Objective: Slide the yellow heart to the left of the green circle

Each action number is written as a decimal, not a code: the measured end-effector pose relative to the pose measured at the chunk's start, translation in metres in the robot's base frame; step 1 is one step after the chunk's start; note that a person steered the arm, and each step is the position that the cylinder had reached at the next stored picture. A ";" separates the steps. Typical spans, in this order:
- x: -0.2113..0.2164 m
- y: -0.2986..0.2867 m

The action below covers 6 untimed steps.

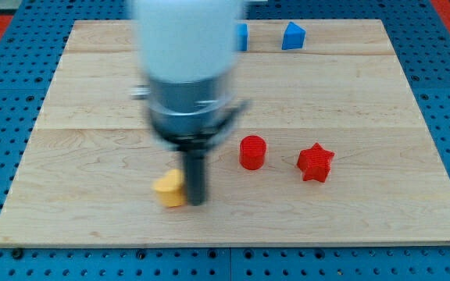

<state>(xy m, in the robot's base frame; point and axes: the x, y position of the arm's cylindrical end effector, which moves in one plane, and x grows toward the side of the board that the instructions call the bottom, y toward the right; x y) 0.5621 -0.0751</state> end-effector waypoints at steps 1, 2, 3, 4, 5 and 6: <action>-0.013 -0.123; 0.028 -0.099; 0.032 -0.216; 0.005 -0.198; -0.040 -0.175; -0.100 -0.186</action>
